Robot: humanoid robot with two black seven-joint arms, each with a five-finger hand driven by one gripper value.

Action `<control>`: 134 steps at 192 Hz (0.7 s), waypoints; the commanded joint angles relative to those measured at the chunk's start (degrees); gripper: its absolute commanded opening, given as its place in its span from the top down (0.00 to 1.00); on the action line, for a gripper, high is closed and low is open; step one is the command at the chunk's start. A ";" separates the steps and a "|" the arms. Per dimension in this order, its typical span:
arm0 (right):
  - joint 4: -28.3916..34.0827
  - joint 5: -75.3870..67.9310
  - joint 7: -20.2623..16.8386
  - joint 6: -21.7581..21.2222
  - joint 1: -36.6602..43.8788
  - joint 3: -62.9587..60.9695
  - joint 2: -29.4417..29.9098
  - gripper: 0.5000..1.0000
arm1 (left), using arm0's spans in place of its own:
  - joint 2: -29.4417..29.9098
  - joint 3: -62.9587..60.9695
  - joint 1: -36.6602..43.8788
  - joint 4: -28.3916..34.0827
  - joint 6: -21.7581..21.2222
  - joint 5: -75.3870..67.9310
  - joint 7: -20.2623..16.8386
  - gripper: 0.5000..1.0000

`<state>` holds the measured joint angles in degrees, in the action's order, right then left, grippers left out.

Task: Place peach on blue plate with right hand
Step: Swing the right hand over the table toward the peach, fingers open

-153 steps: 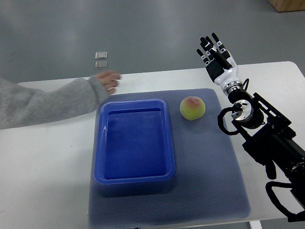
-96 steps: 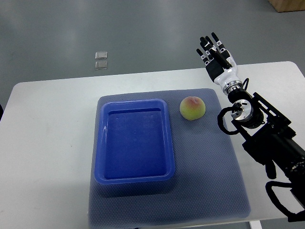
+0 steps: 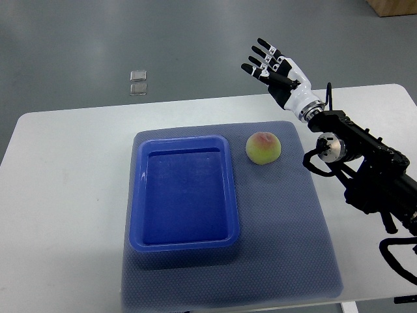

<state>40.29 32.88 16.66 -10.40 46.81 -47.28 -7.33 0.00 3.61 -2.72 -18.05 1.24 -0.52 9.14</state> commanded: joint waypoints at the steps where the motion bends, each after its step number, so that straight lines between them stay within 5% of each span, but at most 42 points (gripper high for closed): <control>1: -0.03 12.47 -0.40 -1.29 5.22 8.96 -4.89 0.12 | 0.00 -0.09 0.00 -0.05 0.07 0.00 0.00 0.00; 28: 0.05 24.86 -0.84 -6.83 14.01 22.59 -11.04 0.12 | 0.00 -0.09 0.00 -0.31 0.07 -0.09 0.00 0.00; 29: 0.23 28.43 -0.93 -9.87 19.58 29.72 -13.13 0.12 | 0.00 -0.09 0.00 -0.40 0.07 -0.18 0.00 0.00; 40: 1.37 29.96 -1.02 -13.41 25.51 37.86 -14.90 0.12 | 0.00 -0.09 0.00 -0.40 0.07 -0.18 0.00 0.00; 49: 1.37 29.96 -1.02 -13.42 25.52 37.88 -14.91 0.12 | 0.00 -0.09 0.00 -0.40 0.07 -0.18 0.00 0.00; 50: 3.03 30.05 -2.06 -17.16 31.26 45.19 -16.30 0.12 | 0.00 -0.09 0.00 -0.40 0.07 -0.18 0.00 0.00; 67: 5.06 29.96 -5.67 -21.50 38.61 53.69 -16.49 0.12 | 0.00 0.00 0.00 -0.31 0.16 -0.09 0.00 0.00; 104: 6.29 29.70 -7.61 -23.00 41.52 56.34 -14.82 0.12 | 0.00 0.00 0.00 -0.23 0.07 -0.09 -0.09 0.00; 134: 6.03 29.96 -8.66 -18.96 38.44 56.69 -12.09 0.12 | 0.00 0.00 0.00 -0.23 0.07 0.00 -0.09 0.00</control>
<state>46.57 62.72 8.51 -32.15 87.48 9.24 -20.33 0.00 3.61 -2.73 -18.29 1.34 -0.61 9.05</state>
